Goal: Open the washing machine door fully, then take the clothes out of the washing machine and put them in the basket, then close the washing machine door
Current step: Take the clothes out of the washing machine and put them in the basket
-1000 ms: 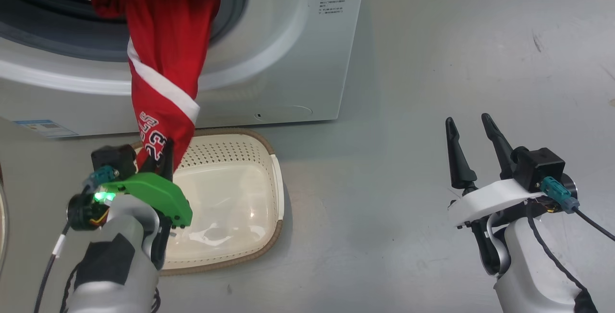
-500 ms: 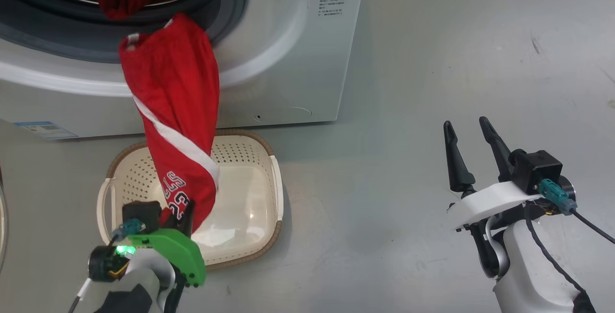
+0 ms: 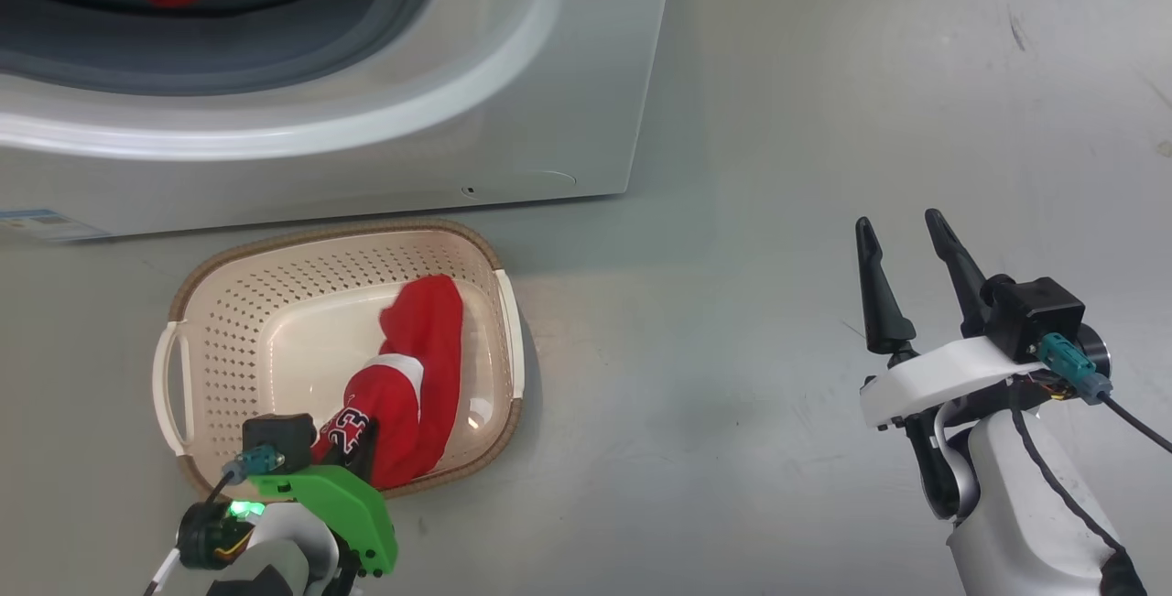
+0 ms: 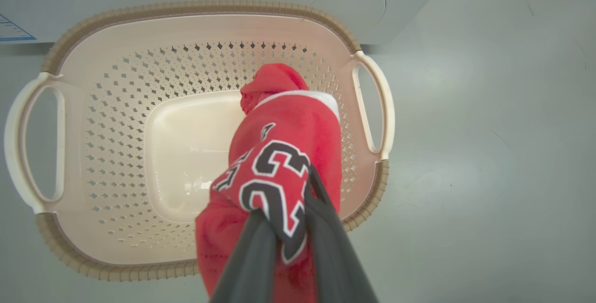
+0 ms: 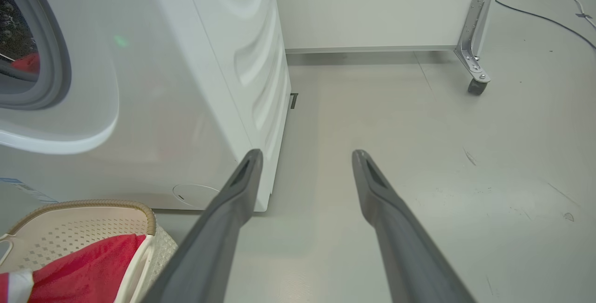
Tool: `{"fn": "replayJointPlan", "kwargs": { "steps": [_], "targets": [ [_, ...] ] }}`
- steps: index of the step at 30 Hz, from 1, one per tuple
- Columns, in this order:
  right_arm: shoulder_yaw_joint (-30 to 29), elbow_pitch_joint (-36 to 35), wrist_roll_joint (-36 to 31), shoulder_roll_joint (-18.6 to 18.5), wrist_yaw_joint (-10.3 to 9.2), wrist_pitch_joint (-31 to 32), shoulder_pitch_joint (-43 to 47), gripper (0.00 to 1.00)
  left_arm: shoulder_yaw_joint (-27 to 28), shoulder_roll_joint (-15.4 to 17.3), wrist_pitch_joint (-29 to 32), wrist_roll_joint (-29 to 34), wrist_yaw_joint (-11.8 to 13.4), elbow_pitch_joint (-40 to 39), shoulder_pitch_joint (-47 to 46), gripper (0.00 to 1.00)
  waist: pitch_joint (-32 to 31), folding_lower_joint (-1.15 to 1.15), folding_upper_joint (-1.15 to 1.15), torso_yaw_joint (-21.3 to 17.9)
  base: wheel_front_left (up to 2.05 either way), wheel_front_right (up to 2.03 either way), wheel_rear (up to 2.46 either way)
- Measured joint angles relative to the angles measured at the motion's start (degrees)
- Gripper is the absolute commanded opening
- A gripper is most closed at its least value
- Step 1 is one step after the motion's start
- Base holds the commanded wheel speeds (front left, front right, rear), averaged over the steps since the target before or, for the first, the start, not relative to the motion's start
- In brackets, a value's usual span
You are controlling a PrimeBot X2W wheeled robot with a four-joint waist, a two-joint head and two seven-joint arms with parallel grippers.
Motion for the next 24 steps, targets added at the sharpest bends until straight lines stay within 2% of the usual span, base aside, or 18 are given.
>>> {"fn": "replayJointPlan", "kwargs": {
  "steps": [7, 12, 17, 24],
  "targets": [
    [-0.7, -1.32, -0.1, -0.12, 0.01, 0.0, -0.38, 1.0, 0.8, 0.01, 0.0, 0.0, 1.14, 0.54, -3.95, 0.0, 3.56, 0.0, 0.0, -0.71, 0.0, 0.0, 0.0],
    [-0.71, -2.52, -0.22, -0.11, 0.19, 0.0, -1.85, 1.0, 0.7, 0.12, -0.08, 1.91, 2.98, 0.25, -7.5, 0.0, 6.74, 0.0, 0.0, -1.29, 0.0, 0.0, 0.0],
    [-1.01, -3.44, -0.26, -0.11, 0.52, 0.0, -3.66, 1.0, 1.2, 1.79, -0.52, 2.15, 4.66, 0.41, -9.6, 0.0, 9.92, 0.0, 0.0, -2.04, 0.0, 0.0, 0.0],
    [-1.36, -4.34, -0.26, -0.11, 0.52, 0.0, -4.6, 1.0, 1.51, 2.33, -0.52, 2.59, 5.8, 0.8, -11.83, 0.0, 13.78, 0.0, 0.0, -3.15, 0.0, 0.0, 0.0]
  ]
}}
